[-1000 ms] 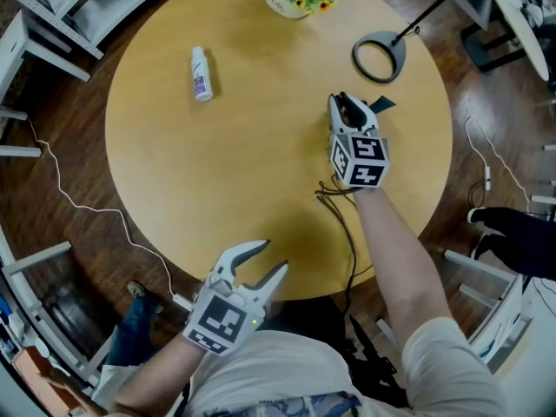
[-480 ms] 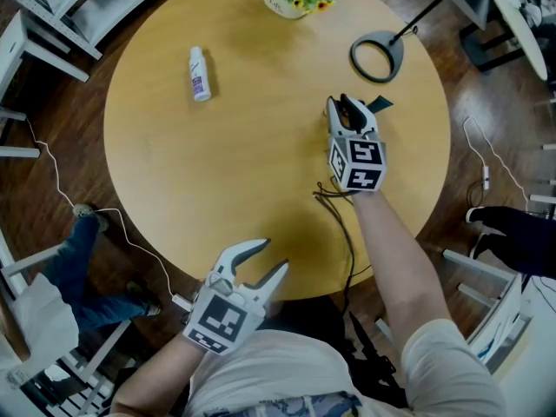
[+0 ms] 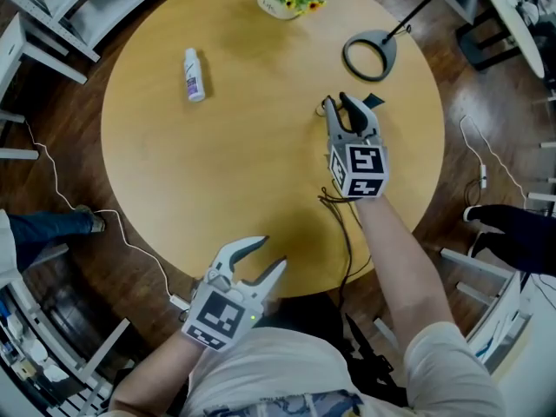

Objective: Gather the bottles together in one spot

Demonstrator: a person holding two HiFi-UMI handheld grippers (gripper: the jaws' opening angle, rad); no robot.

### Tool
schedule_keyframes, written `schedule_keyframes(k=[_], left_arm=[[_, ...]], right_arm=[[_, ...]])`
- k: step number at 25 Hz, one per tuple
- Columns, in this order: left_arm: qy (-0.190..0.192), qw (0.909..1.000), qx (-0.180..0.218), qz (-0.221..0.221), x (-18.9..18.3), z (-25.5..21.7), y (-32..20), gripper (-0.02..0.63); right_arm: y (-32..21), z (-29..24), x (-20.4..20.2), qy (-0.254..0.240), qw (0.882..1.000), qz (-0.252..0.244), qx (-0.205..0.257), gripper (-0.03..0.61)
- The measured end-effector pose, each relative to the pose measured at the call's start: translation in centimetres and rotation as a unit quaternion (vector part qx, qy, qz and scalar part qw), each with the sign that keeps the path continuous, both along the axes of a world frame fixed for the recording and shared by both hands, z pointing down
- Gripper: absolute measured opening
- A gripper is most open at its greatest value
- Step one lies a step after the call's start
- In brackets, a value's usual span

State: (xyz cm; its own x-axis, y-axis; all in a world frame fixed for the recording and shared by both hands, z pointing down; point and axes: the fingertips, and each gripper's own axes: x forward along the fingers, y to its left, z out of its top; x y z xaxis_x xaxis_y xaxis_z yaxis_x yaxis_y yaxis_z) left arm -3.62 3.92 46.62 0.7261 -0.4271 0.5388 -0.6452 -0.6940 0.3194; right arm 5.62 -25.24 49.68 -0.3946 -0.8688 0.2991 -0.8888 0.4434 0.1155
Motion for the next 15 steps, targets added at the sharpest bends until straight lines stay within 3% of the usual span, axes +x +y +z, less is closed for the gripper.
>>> schedule_keyframes(k=[7,15], left_arm=[[0.006,0.9998,0.008,-0.019,1.2,-1.0,-0.8,0.164],[0.01,0.9972,0.019,-0.071,3.6,-4.0,-1.5,0.164]], right_arm=[[5.3,-5.2,1.9,-0.012,0.999,-0.049,0.001,0.132],[14.9,-9.3,9.2,-0.017,0.995,-0.079,-0.066,0.156]])
